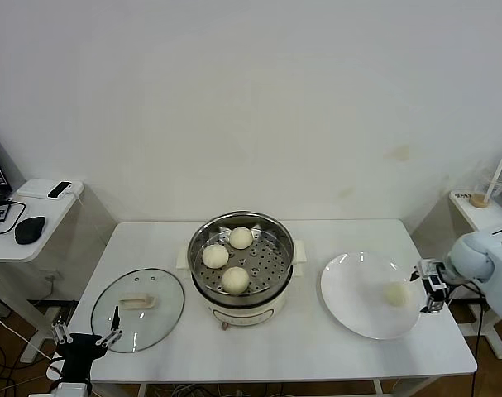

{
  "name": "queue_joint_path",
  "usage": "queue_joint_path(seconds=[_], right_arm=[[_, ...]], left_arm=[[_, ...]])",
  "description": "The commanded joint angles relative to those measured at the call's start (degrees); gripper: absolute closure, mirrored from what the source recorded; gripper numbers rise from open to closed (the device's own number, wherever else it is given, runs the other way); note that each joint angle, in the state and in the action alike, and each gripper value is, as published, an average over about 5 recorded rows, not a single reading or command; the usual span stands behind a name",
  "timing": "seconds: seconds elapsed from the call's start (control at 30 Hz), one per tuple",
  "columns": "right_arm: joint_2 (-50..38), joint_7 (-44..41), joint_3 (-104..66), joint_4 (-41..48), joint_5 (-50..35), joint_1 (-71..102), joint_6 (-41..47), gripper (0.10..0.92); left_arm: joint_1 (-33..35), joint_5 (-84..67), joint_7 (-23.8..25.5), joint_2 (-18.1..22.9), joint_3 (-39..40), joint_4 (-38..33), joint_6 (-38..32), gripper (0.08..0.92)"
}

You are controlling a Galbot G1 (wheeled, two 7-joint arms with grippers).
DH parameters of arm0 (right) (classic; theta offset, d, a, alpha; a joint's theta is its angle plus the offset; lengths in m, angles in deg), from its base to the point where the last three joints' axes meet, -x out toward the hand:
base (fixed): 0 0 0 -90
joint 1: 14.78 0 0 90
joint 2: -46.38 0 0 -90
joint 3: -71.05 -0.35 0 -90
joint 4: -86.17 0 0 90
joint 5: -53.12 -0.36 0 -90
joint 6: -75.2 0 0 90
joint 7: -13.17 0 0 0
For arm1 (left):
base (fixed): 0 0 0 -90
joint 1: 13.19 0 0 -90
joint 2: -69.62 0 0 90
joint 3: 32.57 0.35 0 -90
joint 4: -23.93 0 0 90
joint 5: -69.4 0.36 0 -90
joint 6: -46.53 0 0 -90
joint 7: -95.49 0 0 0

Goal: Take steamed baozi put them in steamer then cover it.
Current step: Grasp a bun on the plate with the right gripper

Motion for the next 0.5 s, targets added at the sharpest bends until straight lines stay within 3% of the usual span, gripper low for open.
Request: queue_joint_path(seconds=[0.03, 0.5], right_arm=[[5.34, 0.55, -0.67, 5.32, 2.72, -0.06, -0.31, 0.214], [7.27, 0.74, 0.1, 6.67, 3.29, -1.42, 0.3, 0.257]], left_arm=[[-0.03, 0.15, -0.01, -0.15, -0.19, 0.15, -0.03, 0.177], [-0.04, 0.46, 0.0, -0.04, -0.22, 0.26, -0.08, 0.177]])
